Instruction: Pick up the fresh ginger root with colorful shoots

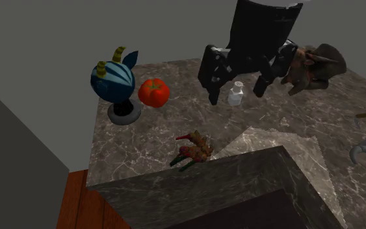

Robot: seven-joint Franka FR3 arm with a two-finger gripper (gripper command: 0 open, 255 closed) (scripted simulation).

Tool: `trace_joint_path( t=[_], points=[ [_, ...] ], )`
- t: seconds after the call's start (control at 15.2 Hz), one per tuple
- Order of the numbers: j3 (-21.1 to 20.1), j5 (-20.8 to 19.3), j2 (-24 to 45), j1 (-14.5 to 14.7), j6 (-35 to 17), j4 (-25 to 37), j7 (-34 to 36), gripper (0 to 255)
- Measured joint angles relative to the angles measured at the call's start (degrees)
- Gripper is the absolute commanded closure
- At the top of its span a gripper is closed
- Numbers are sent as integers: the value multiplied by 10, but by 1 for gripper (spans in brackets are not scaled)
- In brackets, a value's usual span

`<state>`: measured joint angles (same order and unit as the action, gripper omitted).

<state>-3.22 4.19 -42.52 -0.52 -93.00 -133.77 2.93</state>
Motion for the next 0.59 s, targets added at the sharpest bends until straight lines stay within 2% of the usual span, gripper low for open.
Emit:
trace_joint_path(
  t=[0.2,0.59],
  points=[
    [-13,12,-10,-4,-18,-26,33,0],
    [-80,76,-36,-22,-122,-138,188,0]
  ],
)
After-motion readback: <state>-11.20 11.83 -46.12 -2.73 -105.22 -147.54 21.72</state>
